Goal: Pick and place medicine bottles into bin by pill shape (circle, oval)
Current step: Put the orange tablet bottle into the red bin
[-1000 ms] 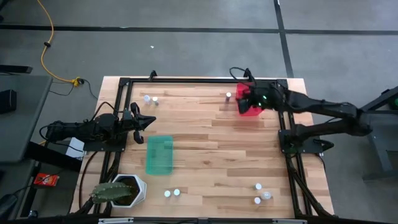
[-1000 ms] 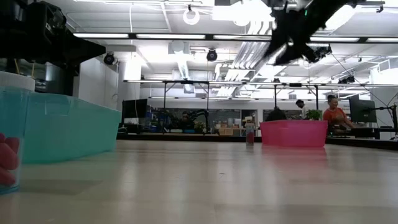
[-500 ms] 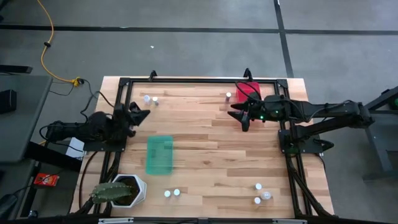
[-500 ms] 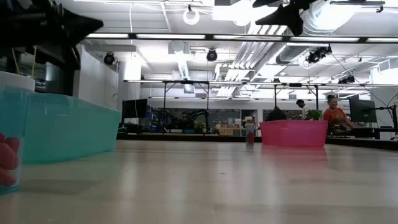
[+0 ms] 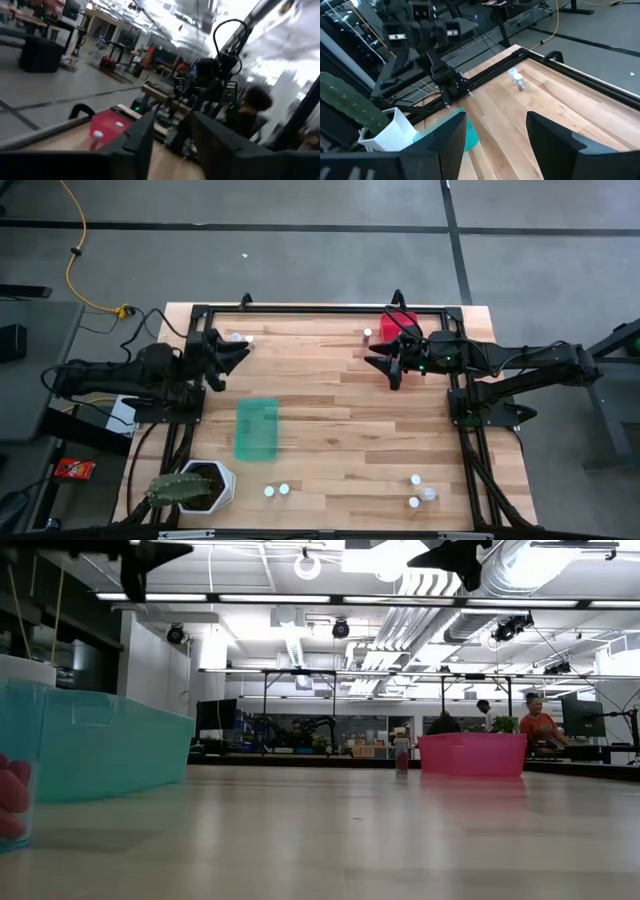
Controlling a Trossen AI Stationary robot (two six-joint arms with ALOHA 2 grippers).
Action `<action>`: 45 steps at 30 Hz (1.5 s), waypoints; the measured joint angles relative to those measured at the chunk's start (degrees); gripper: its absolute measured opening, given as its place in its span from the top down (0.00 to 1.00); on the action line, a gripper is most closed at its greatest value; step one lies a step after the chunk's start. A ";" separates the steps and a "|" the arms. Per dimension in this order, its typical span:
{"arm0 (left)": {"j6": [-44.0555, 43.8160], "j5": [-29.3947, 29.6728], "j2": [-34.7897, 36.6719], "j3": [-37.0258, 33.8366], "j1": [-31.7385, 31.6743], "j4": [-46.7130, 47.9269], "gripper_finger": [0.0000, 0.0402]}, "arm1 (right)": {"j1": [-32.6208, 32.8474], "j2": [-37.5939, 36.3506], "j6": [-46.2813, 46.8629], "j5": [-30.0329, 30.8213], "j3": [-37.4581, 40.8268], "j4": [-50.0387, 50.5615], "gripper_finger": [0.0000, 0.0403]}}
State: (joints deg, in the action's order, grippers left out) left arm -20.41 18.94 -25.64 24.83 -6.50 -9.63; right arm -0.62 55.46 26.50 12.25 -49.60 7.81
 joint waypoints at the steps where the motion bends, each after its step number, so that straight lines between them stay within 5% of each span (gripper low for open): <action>1: 1.51 0.15 -1.70 1.92 0.00 0.56 0.62 | 0.00 0.00 -0.01 -0.50 0.00 0.00 0.50; 7: 6.34 -1.90 -8.74 9.20 0.00 2.03 0.51 | 0.00 0.01 -2.12 -1.36 0.00 -0.48 0.50; 17: 7.10 -5.32 -12.01 10.04 0.02 2.13 0.51 | 0.01 0.11 -2.51 -3.67 -0.29 -2.04 0.50; 23: 7.13 -4.42 -12.49 10.04 0.02 2.14 0.50 | 7.54 5.43 11.09 -13.78 -7.73 18.36 0.50; 32: 7.13 -3.35 -12.91 10.04 0.00 2.12 0.50 | 29.43 19.71 38.91 -14.69 -19.82 48.63 0.50; 39: 7.13 -3.33 -13.17 10.04 0.00 2.16 0.50 | 40.41 31.57 72.52 -20.41 -20.00 48.06 0.50; 45: 7.20 -3.33 -13.54 10.04 0.00 2.15 0.50 | 44.28 39.47 85.60 -26.52 -20.06 33.01 0.50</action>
State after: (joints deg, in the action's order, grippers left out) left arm -13.21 15.62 -39.18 34.87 -6.50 -7.48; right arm 43.66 94.93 112.10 -14.27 -69.67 40.82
